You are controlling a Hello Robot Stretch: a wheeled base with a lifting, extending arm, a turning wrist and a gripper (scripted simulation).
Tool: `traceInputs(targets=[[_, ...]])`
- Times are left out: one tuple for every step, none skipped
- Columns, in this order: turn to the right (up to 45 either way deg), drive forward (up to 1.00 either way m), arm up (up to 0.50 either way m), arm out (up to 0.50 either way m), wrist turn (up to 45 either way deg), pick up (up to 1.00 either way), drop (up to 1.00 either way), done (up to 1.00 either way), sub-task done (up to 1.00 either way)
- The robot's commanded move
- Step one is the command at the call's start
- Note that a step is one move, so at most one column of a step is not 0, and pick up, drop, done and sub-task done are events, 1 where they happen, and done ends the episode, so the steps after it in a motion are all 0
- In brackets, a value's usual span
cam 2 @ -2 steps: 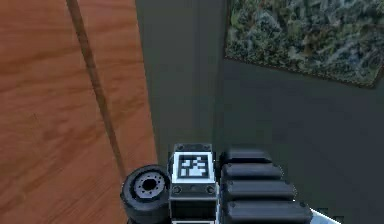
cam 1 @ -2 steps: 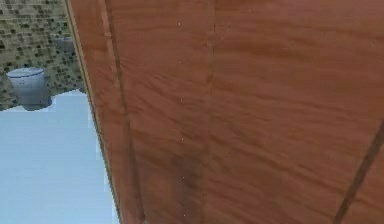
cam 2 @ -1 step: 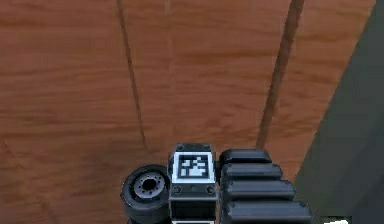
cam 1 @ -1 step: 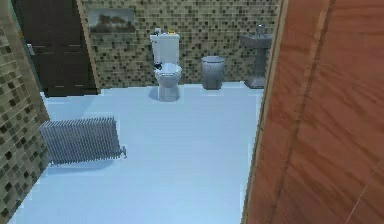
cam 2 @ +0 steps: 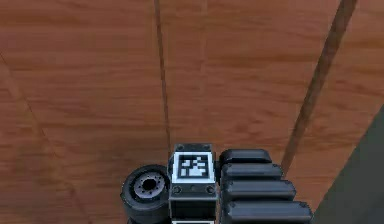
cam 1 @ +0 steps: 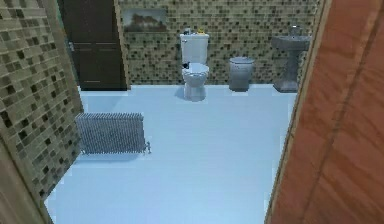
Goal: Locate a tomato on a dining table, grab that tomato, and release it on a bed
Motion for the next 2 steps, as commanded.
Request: traceInputs(targets=[[0.0, 0.30, 0.00, 0.00, 0.0, 0.00, 0.00, 0.00, 0.00], [-3.0, 0.00, 0.00, 0.00, 0.0, 0.00, 0.00, 0.00, 0.00]])
